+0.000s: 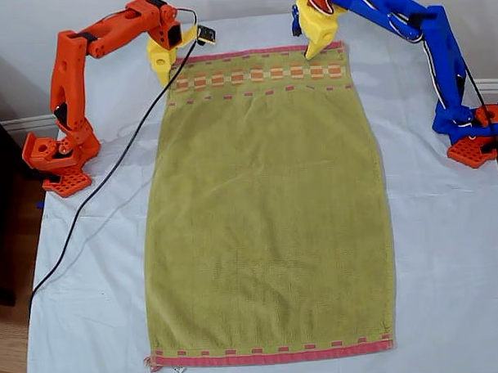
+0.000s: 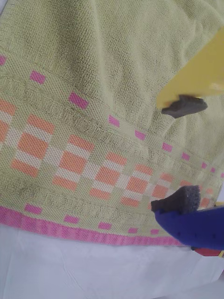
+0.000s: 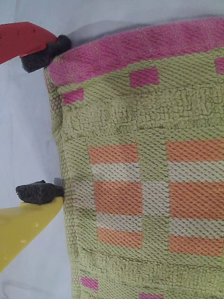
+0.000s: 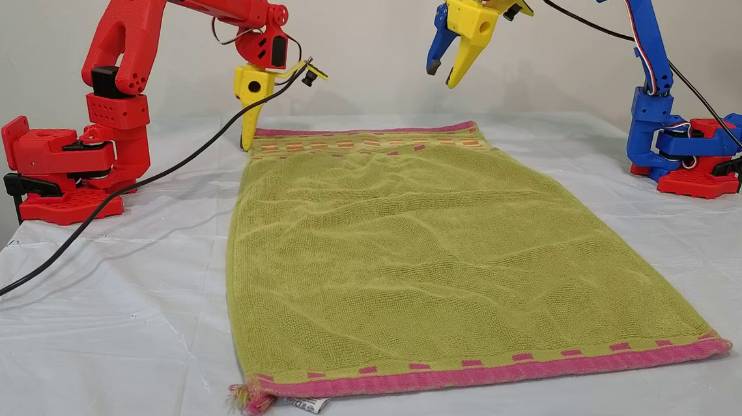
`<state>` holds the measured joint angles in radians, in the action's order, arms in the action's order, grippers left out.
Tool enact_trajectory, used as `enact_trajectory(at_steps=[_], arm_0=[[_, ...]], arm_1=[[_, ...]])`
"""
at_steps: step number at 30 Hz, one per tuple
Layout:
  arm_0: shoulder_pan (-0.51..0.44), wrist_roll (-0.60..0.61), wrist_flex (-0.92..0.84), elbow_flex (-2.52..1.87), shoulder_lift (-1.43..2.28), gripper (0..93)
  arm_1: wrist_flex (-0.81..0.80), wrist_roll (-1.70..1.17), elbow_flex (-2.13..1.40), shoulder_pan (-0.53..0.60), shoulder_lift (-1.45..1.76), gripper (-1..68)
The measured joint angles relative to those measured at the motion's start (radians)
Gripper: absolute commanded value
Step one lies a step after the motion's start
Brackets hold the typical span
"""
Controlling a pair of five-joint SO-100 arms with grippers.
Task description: Fold the towel.
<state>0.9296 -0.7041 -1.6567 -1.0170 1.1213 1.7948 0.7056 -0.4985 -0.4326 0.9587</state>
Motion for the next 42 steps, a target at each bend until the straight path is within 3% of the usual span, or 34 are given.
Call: enact_trajectory(at_steps=[5,22,31,42], arm_0=[[-0.009,0.000,0.011,0.000,0.000,45.0],[0.009,0.078,-0.014,0.104,0.005,53.6],[0.009,0.078,-0.163,0.311,-0.127,52.5],[-0.018,0.020,-0.141,0.321,-0.149,48.3]], arm_1=[[0.000,0.000,0.000,0.000,0.000,33.1],[0.000,-0.017,0.000,0.014,0.000,33.1],[0.000,-0.017,0.000,0.031,0.000,33.1],[0.000,-0.029,0.000,0.021,0.000,33.0]])
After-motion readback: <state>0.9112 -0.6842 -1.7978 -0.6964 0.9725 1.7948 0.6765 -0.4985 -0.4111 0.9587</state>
